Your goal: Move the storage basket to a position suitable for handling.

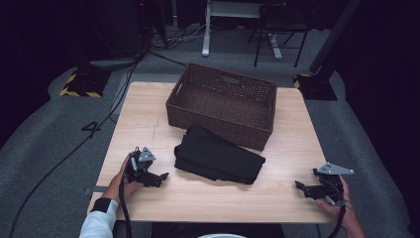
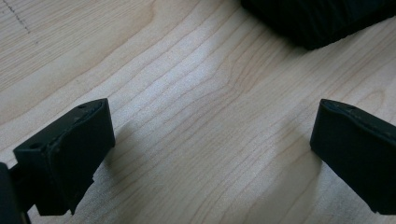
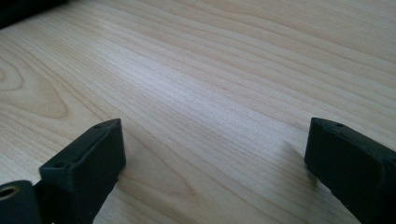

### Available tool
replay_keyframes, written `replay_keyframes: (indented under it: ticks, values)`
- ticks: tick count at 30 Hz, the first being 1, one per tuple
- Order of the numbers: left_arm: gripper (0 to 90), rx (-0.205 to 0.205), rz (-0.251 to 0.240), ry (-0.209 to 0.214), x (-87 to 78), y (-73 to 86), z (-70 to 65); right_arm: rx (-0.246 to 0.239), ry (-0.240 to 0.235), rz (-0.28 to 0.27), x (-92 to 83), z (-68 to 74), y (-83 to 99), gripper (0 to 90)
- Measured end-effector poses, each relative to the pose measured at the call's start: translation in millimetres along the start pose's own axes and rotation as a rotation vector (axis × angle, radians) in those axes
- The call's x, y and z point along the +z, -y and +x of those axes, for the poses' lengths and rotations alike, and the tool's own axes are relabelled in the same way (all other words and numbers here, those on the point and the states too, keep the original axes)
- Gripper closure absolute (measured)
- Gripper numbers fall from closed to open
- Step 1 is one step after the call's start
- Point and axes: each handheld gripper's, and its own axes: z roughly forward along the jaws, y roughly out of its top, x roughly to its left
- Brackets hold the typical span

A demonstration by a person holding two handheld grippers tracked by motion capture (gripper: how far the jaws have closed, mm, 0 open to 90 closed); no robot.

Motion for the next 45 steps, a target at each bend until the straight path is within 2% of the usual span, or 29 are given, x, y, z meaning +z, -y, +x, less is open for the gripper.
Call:
replay_keyframes:
  ticks: [9, 12, 14, 17, 19, 20, 21, 22, 23, 25, 27, 29, 30, 31, 32, 36, 39, 45]
  values:
    - [0.5, 0.007, 0.000, -0.009, -0.6, 0.2, -0.2, 0.007, -0.003, 0.008, 2.1, -0.5, -1.8, 4.1]
    - [0.6, 0.008, -0.002, 0.000, -0.7, 0.6, 0.0, 0.008, -0.001, 0.009, 2.1, 0.8, -1.9, 4.3]
    - [0.8, 0.020, 0.009, 0.015, -1.2, -0.5, 0.1, -0.021, -0.033, 0.030, 1.7, 2.2, -4.1, 4.2]
    - [5.6, 0.017, 0.001, 0.014, -2.1, -1.7, -0.6, -0.048, -0.058, 0.071, 3.1, 4.8, -10.0, 4.2]
    - [16.3, 0.030, -0.018, 0.030, -3.7, -3.0, -1.8, -0.054, -0.065, 0.080, 7.0, 8.6, -14.8, 4.4]
    - [17.5, 0.033, -0.019, 0.032, -4.0, -3.6, -2.4, -0.062, -0.074, 0.074, 10.9, 12.5, -19.0, 8.8]
    - [17.5, 0.044, -0.021, 0.031, -4.1, -4.9, -3.1, -0.062, -0.074, 0.074, 10.9, 12.5, -19.0, 8.8]
    - [14.9, 0.048, -0.024, 0.020, -4.7, -6.5, -4.7, -0.063, -0.081, 0.066, 11.7, 14.4, -21.1, 15.3]
    - [17.8, 0.057, -0.030, 0.011, -5.9, -8.9, -6.5, -0.068, -0.090, 0.056, 11.9, 16.0, -23.3, 21.8]
    - [16.4, 0.066, -0.060, 0.017, -10.1, -14.4, -9.5, -0.065, -0.114, 0.043, 13.6, 19.7, -28.2, 15.4]
    - [16.7, 0.084, -0.081, 0.012, -14.4, -22.0, -13.1, -0.071, -0.127, 0.028, 15.0, 25.3, -34.3, 19.8]
    - [16.7, 0.097, -0.099, -0.005, -18.0, -30.5, -17.0, -0.092, -0.144, 0.010, 15.6, 33.9, -42.6, 16.0]
    - [16.7, 0.099, -0.107, -0.006, -19.0, -34.7, -18.6, -0.099, -0.145, 0.001, 15.8, 37.2, -45.7, 17.3]
    - [16.7, 0.097, -0.118, -0.003, -19.8, -38.6, -20.1, -0.110, -0.154, -0.025, 15.8, 45.8, -54.5, 16.8]
    - [16.7, 0.100, -0.128, 0.000, -20.1, -42.6, -21.0, -0.110, -0.154, -0.025, 15.8, 45.8, -54.5, 16.8]
    - [16.3, 0.111, -0.154, 0.026, -18.8, -57.0, -24.9, -0.123, -0.184, -0.082, 15.6, 62.7, -72.2, 17.8]
    - [16.4, 0.115, -0.165, 0.027, -15.3, -66.6, -27.6, -0.124, -0.200, -0.114, 17.5, 73.7, -83.8, 18.5]
    - [16.6, 0.076, -0.190, 0.063, -5.5, -82.1, -22.7, -0.128, -0.233, -0.132, 27.8, 94.0, -100.8, 17.9]
